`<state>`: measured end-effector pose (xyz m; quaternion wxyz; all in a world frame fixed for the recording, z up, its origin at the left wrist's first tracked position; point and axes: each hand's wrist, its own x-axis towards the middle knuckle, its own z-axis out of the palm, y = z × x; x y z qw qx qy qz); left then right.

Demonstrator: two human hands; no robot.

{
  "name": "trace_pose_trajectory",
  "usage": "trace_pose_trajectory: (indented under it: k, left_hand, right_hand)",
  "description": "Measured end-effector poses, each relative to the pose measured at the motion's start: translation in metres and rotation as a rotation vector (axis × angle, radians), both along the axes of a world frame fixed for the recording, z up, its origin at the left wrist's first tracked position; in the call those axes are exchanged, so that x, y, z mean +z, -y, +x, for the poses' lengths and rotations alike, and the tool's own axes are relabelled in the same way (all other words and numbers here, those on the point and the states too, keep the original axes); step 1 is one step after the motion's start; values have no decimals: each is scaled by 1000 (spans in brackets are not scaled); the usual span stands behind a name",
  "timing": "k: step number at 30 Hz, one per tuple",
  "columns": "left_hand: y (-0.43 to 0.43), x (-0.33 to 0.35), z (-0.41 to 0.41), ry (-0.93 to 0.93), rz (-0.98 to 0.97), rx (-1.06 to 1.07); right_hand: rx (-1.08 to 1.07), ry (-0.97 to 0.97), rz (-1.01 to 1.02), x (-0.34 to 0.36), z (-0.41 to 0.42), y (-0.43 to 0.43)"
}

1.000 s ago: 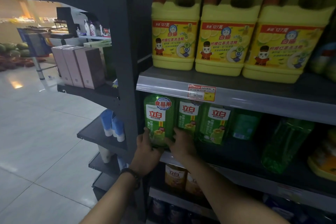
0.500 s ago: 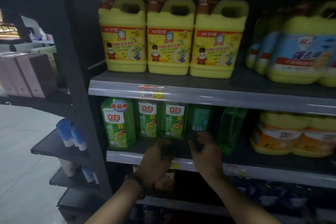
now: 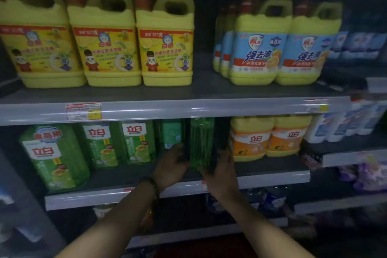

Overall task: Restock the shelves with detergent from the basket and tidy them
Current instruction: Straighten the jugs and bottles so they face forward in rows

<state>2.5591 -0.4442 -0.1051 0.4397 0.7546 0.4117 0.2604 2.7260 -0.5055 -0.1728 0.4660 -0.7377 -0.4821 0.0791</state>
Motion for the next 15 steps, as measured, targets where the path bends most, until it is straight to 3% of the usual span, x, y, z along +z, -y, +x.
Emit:
trace_pose_trajectory:
  k: [8,15]
  left_hand:
    - [-10,-3,26,126,-148,60]
    - [7,-13,28,231,-92,45]
  right_hand:
    - [55,-24,-120,5,4,-10]
    - [106,-76,-64,4,2,-18]
